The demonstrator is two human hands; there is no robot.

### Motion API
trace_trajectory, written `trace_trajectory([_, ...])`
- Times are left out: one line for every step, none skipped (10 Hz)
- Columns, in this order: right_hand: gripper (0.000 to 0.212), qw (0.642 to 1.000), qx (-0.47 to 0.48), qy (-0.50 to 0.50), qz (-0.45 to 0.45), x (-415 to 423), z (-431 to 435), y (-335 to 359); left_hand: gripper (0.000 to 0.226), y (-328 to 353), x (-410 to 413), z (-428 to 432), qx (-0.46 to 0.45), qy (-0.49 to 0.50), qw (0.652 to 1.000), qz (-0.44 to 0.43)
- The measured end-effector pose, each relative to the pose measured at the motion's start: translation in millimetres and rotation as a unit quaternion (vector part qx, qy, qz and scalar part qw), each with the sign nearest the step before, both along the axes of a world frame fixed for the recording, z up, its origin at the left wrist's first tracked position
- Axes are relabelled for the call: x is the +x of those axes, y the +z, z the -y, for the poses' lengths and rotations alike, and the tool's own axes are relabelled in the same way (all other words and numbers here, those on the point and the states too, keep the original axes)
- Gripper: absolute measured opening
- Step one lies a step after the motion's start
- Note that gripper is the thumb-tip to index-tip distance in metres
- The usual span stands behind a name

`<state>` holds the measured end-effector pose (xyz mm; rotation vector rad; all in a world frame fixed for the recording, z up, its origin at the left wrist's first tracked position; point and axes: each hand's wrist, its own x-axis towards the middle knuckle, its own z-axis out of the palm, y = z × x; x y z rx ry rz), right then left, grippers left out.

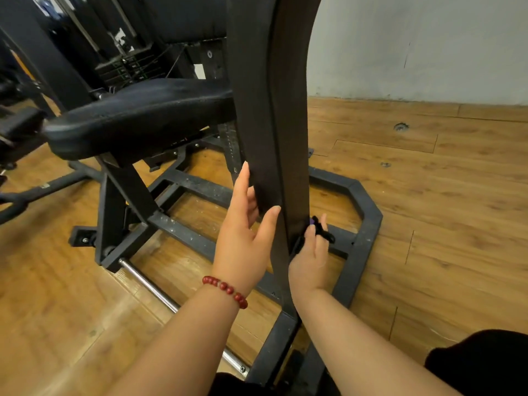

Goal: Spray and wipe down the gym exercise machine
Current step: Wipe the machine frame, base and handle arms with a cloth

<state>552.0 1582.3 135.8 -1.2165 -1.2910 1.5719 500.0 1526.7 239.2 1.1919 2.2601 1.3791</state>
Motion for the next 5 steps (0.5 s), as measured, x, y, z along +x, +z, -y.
trace_trajectory([0.048,0.991,0.042,-0.071,-0.108,-9.9,-6.5,23.7,0.081,-7.7,-0.6,3.4,-0.005,-0.013,1.000,0.012])
trace_trajectory([0.043,0.984,0.130,-0.052,-0.114,-8.1,-17.8,38.0,0.082,-16.3,-0.8,5.1,-0.010,-0.015,1.000,0.021])
trace_trajectory([0.040,0.992,0.103,0.057,0.043,4.1,-10.9,9.0,0.081,-20.6,0.6,5.0,-0.015,-0.005,1.000,0.013])
trace_trajectory([0.042,0.998,-0.060,0.016,0.025,17.4,9.6,-10.9,0.082,-23.1,0.6,5.0,-0.029,0.007,1.000,0.003])
trace_trajectory([0.046,0.998,-0.031,0.014,0.056,4.5,6.4,0.6,0.079,-23.7,-1.3,4.9,-0.024,0.007,1.000,0.003])
